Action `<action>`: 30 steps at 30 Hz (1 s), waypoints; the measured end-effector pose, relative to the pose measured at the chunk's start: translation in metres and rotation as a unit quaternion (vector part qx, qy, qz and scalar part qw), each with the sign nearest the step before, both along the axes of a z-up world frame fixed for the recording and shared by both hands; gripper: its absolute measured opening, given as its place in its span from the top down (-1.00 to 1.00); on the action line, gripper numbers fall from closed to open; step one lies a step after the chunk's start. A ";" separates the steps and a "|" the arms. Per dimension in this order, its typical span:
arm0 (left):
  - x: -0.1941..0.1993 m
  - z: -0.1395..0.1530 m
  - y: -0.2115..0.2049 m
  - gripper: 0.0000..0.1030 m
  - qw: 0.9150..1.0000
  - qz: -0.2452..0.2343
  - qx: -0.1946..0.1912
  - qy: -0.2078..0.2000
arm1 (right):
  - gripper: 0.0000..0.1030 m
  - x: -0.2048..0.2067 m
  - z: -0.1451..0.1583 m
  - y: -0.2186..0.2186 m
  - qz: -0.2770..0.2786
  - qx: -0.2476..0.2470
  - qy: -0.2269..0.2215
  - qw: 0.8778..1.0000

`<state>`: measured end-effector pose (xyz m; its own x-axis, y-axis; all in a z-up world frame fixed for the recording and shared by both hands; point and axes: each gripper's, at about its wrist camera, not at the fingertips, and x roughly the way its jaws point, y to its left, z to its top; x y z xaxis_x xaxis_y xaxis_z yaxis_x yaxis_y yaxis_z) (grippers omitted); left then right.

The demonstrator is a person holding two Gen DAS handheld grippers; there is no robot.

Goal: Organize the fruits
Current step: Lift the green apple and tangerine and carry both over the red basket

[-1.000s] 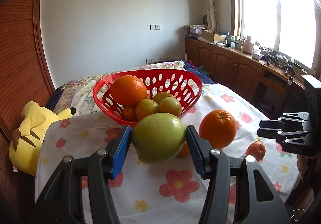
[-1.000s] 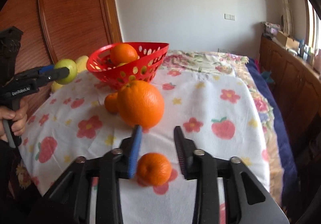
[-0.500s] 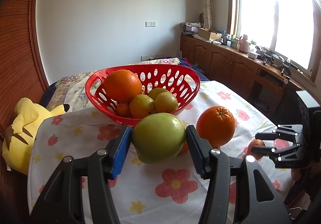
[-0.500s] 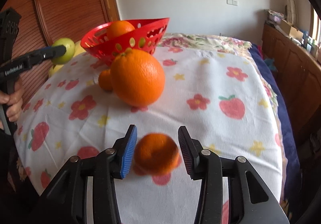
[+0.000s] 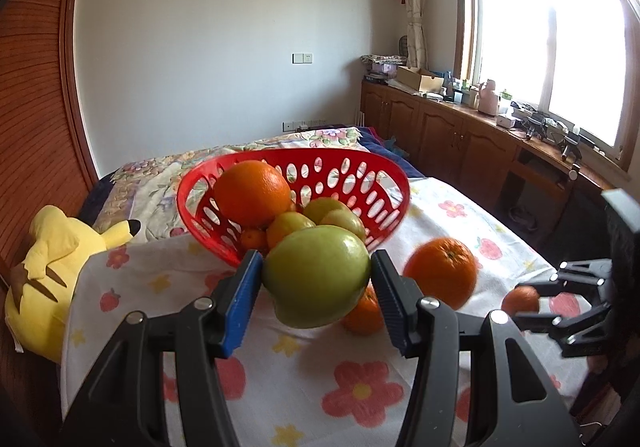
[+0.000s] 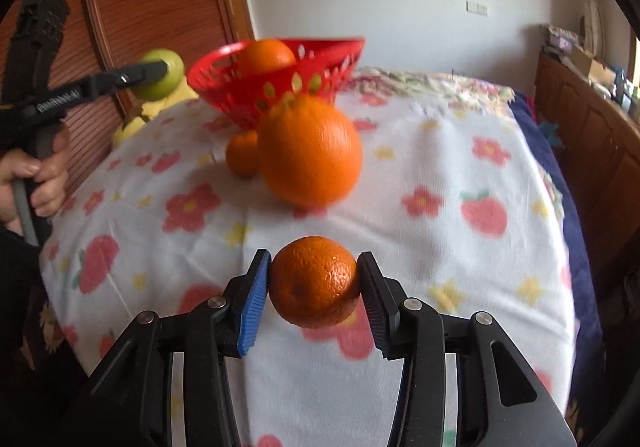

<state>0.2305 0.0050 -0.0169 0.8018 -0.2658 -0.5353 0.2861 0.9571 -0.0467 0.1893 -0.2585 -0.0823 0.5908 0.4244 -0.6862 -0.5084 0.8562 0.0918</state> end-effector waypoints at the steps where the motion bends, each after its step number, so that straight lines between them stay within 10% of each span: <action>1: 0.004 0.001 0.001 -0.07 1.000 0.001 -0.001 0.001 | 0.13 0.004 0.006 0.000 0.002 0.004 -0.004 1.000; 14: 0.063 -0.016 0.012 -0.07 1.000 0.019 -0.001 0.019 | 0.13 0.097 0.080 0.020 0.033 0.030 -0.058 0.997; 30: 0.076 -0.033 0.010 -0.07 0.999 0.010 0.000 0.036 | 0.13 0.177 0.069 0.076 0.067 0.027 -0.039 0.997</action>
